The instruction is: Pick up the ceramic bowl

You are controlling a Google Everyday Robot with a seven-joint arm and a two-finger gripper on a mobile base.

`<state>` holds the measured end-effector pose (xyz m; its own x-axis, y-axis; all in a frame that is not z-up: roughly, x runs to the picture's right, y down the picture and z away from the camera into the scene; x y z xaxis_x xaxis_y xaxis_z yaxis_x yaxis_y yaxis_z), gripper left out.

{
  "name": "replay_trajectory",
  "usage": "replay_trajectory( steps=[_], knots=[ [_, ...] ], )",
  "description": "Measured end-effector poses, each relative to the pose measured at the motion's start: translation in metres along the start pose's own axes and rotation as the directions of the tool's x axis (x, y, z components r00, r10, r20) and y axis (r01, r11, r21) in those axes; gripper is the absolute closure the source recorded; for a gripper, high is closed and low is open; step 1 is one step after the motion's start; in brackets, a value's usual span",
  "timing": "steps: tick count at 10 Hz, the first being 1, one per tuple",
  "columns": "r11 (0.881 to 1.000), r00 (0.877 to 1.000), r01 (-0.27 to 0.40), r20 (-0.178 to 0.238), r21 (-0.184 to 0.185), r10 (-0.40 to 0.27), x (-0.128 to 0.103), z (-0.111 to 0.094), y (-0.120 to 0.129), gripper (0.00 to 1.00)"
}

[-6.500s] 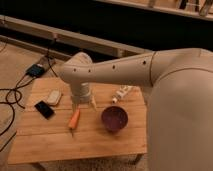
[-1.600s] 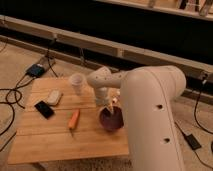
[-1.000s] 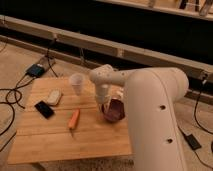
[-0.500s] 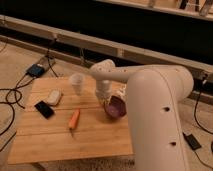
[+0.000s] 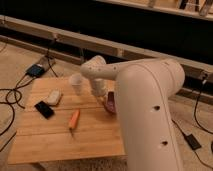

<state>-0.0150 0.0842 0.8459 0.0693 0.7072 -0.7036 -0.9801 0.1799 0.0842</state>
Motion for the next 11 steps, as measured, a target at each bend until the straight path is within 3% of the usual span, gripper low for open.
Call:
replay_trajectory(
  steps=[1,3,5,11],
  knots=[
    [0.998,1.0,0.017,0.022,0.052,-0.018,-0.001,-0.007,0.0,1.0],
    [0.992,0.998,0.038,0.048,0.117,-0.044,-0.001,-0.017,0.003,1.0],
    [0.986,0.995,0.046,0.079,0.159,-0.059,-0.001,-0.029,0.01,1.0],
    [0.982,0.991,0.025,0.122,0.186,-0.049,0.003,-0.05,0.022,1.0]
  ],
)
